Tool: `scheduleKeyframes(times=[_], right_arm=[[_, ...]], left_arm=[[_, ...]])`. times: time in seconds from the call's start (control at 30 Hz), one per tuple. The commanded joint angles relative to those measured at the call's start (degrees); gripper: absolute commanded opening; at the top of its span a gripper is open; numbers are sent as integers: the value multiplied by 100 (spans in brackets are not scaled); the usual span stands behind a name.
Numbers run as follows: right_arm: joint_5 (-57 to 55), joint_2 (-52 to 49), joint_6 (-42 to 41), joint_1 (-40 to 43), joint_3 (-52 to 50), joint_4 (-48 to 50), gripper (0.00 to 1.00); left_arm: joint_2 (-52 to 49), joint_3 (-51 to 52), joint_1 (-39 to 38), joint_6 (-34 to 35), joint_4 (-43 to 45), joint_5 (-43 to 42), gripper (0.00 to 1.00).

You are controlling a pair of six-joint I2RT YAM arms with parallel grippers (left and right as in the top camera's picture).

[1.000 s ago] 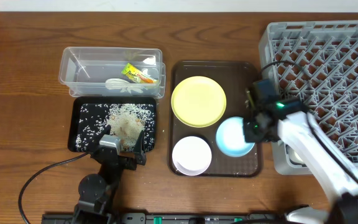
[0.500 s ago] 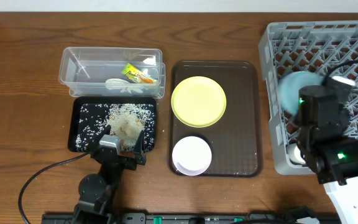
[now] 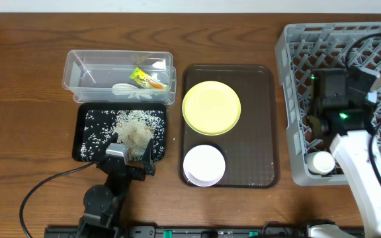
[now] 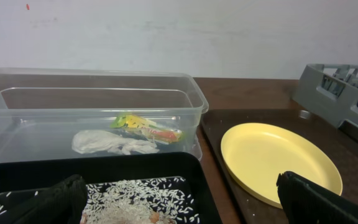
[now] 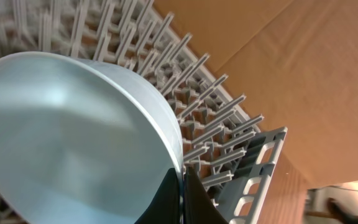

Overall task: Sort waste into correct bins and load items into the dishwasher rack
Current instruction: 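Lift the blue bowl and place it into the grey rack, then release the blue bowl and move the right gripper to the pink bowl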

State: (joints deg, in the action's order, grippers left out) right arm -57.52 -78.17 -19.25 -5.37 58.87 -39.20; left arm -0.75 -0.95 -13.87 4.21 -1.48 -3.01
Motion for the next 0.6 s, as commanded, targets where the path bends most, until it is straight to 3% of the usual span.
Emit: scheduleKeyframes(times=[0.0, 0.27, 0.57], right_arm=[[-175, -334, 155, 39, 70, -35, 1], [254, -761, 136, -448, 70, -367, 1], [295, -761, -542, -1016, 70, -1222, 1]], left_arm=[[13, 72, 42, -55, -232, 50, 99], [13, 72, 42, -55, -232, 52, 99], [13, 72, 42, -55, -232, 52, 99]])
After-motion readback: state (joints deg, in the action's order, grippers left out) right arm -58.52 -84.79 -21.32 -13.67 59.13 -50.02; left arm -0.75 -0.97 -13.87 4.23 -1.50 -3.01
